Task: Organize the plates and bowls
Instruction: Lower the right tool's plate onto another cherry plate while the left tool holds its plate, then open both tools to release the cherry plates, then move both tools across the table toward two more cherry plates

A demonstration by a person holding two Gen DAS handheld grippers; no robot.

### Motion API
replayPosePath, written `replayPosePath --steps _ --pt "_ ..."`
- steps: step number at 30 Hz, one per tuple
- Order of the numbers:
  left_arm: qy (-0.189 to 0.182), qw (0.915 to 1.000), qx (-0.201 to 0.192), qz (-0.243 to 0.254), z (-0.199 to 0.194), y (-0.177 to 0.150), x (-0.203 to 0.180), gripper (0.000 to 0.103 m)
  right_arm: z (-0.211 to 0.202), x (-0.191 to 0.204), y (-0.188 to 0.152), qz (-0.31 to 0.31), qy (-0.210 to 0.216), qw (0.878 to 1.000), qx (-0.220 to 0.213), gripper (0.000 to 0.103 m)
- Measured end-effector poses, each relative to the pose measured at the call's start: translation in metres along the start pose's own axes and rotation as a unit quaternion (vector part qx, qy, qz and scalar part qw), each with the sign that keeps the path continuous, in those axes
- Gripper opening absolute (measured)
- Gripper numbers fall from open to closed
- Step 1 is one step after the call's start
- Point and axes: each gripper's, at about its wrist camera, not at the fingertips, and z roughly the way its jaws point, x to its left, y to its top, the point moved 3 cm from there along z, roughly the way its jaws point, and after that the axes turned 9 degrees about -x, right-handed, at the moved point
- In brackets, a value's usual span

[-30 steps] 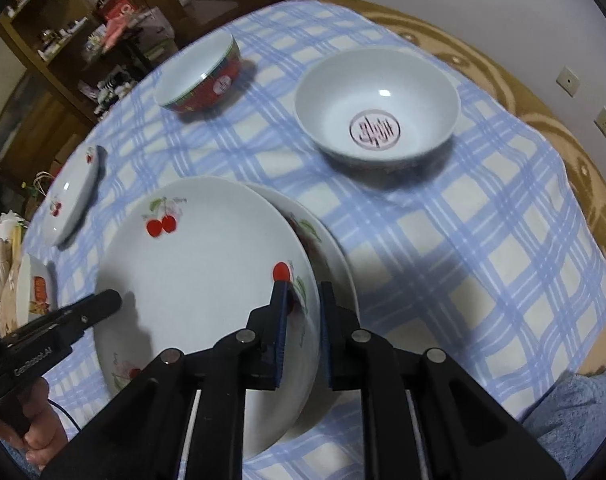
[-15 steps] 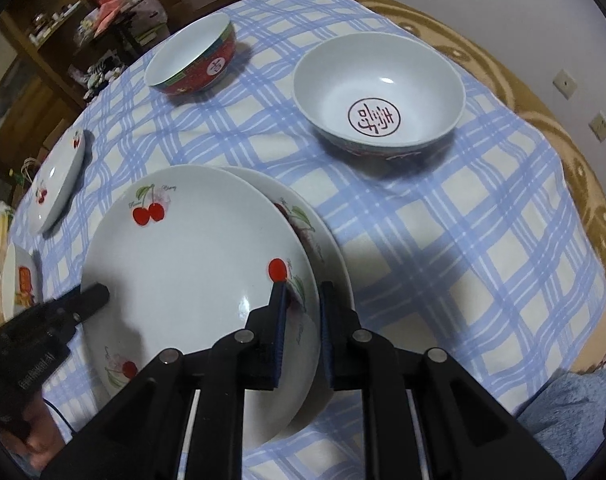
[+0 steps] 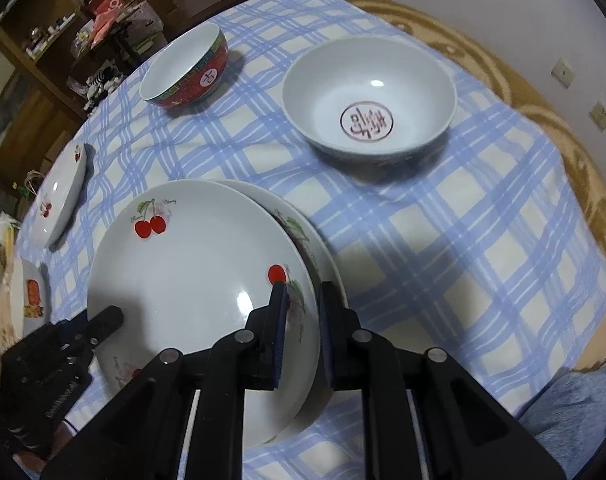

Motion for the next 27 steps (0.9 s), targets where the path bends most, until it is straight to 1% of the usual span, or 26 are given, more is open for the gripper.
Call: replayPosePath --steps 1,2,3,4,7,10,13,15,17,19,20,22,24,25,27 --pt "-0.001 1.0000 -0.001 0.001 -0.002 0.000 0.000 0.020 -0.003 0.001 0.002 -0.006 -0.003 1.000 -0.007 0.017" --pt "-0.004 1.0000 -0.002 0.002 -0.003 0.000 0.000 0.020 -0.005 0.001 0.003 -0.006 0.003 1.000 -0.013 0.020" --pt "-0.003 1.0000 -0.003 0.002 -0.004 0.001 -0.001 0.020 -0.006 0.002 0.004 0.001 0.017 1.000 -0.012 0.020" --pt "0.000 1.0000 -0.003 0.003 -0.005 0.001 -0.001 0.020 -0.006 0.001 0.004 0.005 0.020 1.000 -0.009 0.020" --pt "0.020 0.9997 -0.008 0.008 -0.008 0.001 0.000 0.020 -0.004 0.004 0.002 0.003 0.020 1.000 -0.003 0.020" --pt "0.041 0.9991 -0.010 0.010 -0.009 -0.001 0.001 0.021 -0.013 0.014 0.003 -0.001 0.048 0.999 -0.011 0.021" --pt "0.054 0.9985 -0.010 0.009 -0.011 -0.001 0.003 0.022 -0.019 0.025 0.002 -0.022 0.051 0.998 -0.022 0.034" --pt "0.066 0.9976 -0.013 0.013 -0.013 0.001 0.005 0.024 -0.022 0.031 0.003 -0.034 0.050 0.998 -0.029 0.050" --pt "0.075 0.9969 -0.018 0.017 -0.015 0.002 0.007 0.026 -0.025 0.035 0.004 -0.041 0.056 0.997 -0.039 0.055" --pt "0.072 0.9971 -0.021 0.015 -0.018 0.003 0.010 0.026 -0.027 0.038 0.006 -0.046 0.055 0.997 -0.043 0.062" --pt "0.076 0.9968 -0.020 0.013 -0.019 0.004 0.012 0.026 -0.029 0.039 0.006 -0.049 0.051 0.996 -0.046 0.065" --pt "0.088 0.9958 -0.021 0.012 -0.024 0.003 0.019 0.026 -0.030 0.039 0.007 -0.058 0.039 0.996 -0.053 0.066" --pt "0.096 0.9950 -0.025 0.007 -0.030 0.002 0.026 0.028 -0.030 0.039 0.008 -0.061 0.031 0.996 -0.054 0.073" --pt "0.106 0.9940 -0.027 0.003 -0.034 0.002 0.032 0.031 -0.030 0.039 0.008 -0.060 0.033 0.996 -0.055 0.073" --pt "0.123 0.9919 -0.032 -0.002 -0.041 0.003 0.041 0.041 -0.030 0.040 0.010 -0.058 0.042 0.996 -0.058 0.074"
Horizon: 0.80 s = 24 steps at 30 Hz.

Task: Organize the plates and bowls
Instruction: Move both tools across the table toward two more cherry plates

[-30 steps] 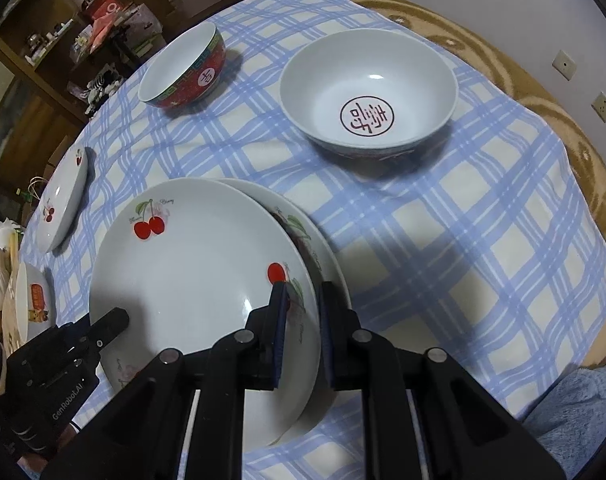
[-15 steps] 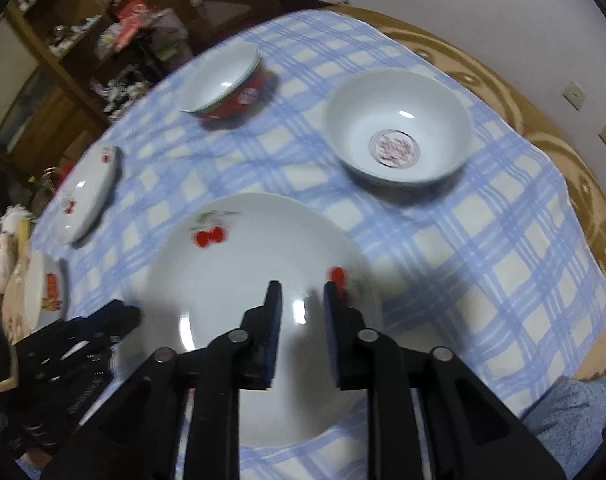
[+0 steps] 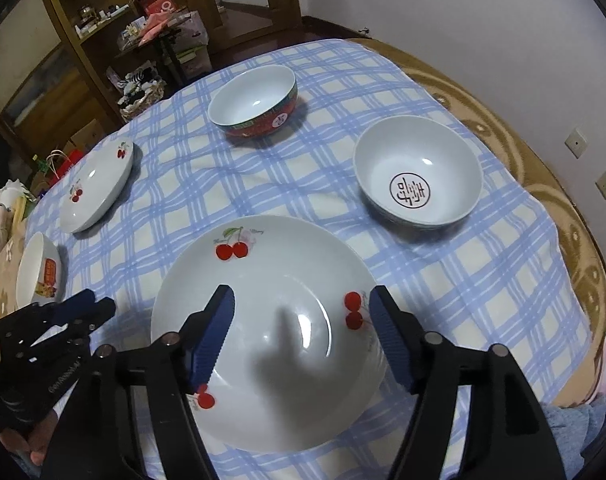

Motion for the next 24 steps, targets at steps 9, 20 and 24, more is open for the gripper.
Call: replayPosePath --steps 9,20,24 --pt "0.032 0.9977 -0.026 -0.053 -0.036 0.023 0.049 0.078 -0.014 0.021 0.009 -0.042 0.004 0.998 -0.049 0.098" --pt "0.067 0.9937 -0.039 -0.081 -0.056 0.035 0.098 0.080 -0.033 0.032 0.017 -0.020 0.054 0.996 -0.073 0.103" --pt "0.087 0.9919 -0.048 -0.078 -0.064 0.037 0.107 0.080 -0.040 0.039 0.019 -0.029 0.059 0.993 -0.094 0.103"
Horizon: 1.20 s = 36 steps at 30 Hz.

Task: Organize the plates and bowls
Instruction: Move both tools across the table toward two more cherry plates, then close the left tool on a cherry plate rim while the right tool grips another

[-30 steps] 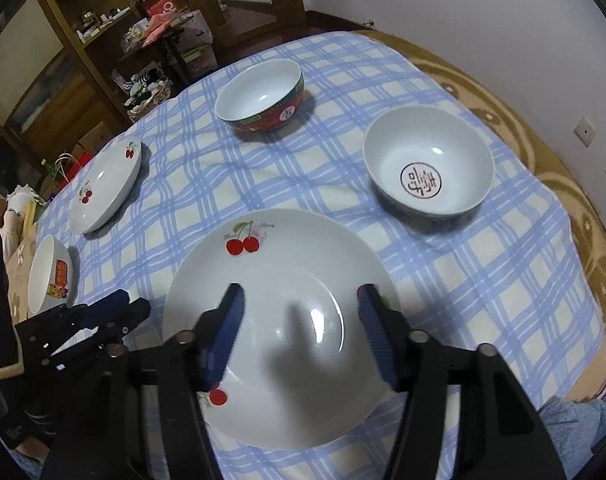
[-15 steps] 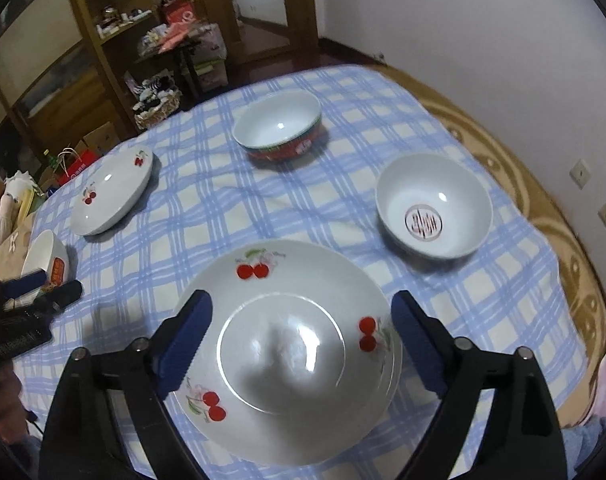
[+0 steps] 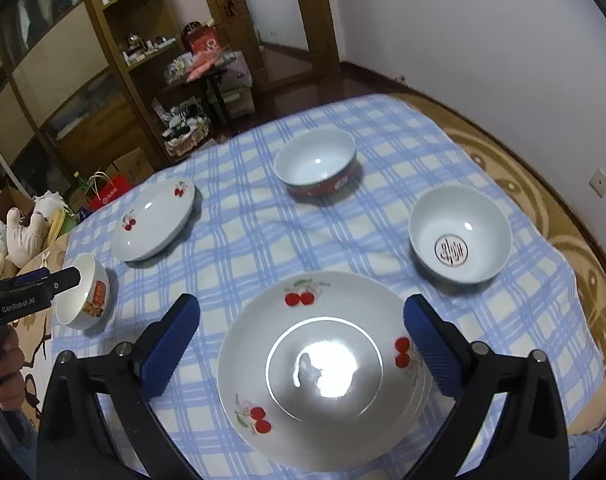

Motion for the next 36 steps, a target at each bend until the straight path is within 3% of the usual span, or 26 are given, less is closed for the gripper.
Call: replayPosePath --steps 7,18,24,29,31,36 --pt "0.005 0.9999 -0.005 -0.007 -0.008 0.009 0.016 0.081 0.000 0.019 0.013 -0.012 0.014 1.000 -0.019 0.103" --pt "0.011 0.9990 0.006 -0.043 0.010 0.055 0.068 0.081 0.028 0.076 0.056 -0.048 0.055 0.997 -0.003 0.103" --pt "0.002 0.9969 0.008 -0.078 0.045 0.082 0.090 0.081 0.067 0.116 0.082 -0.045 0.092 0.995 0.002 0.103" --pt "-0.010 0.9945 -0.001 -0.104 0.071 0.096 0.105 0.081 0.102 0.140 0.093 -0.046 0.100 0.994 -0.003 0.103" --pt "0.001 0.9949 -0.007 -0.101 0.077 0.101 0.107 0.081 0.116 0.148 0.096 -0.042 0.100 0.994 -0.007 0.103" --pt "0.004 0.9930 -0.008 -0.118 0.101 0.102 0.115 0.081 0.157 0.159 0.100 -0.034 0.101 0.994 0.023 0.101"
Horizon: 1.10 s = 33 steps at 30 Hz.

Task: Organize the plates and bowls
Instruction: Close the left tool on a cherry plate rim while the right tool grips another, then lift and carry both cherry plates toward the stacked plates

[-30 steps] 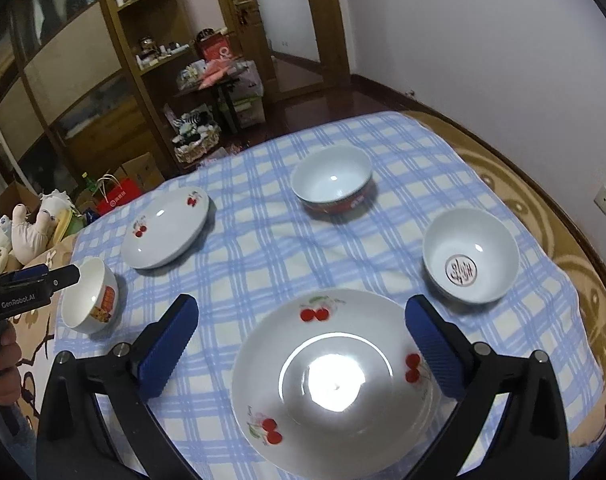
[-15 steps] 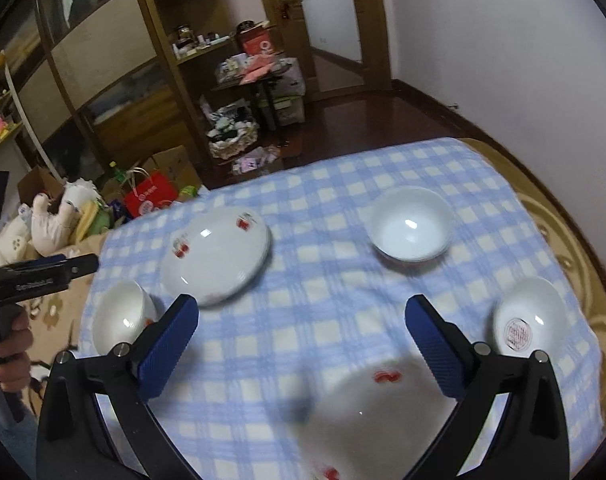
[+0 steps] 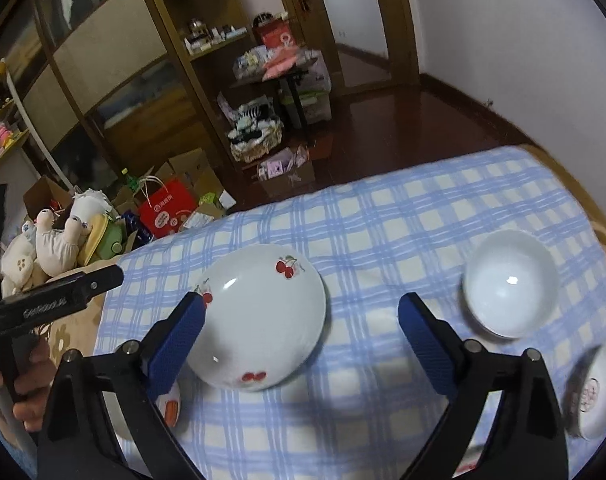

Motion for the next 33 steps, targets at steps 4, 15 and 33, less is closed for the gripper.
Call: replayPosePath --steps 4,15,33 --pt "-0.001 0.9998 0.020 -0.008 0.024 -0.006 0.004 0.081 0.033 0.000 -0.001 -0.007 -0.004 0.999 0.035 0.101" --pt "-0.012 0.9963 0.083 -0.019 0.087 -0.032 0.002 0.080 0.089 -0.012 -0.022 -0.037 -0.011 0.994 0.099 0.077" --pt "-0.024 0.9910 0.125 -0.042 0.112 -0.051 -0.003 0.031 0.120 -0.017 -0.046 -0.016 0.018 0.989 0.148 0.011"
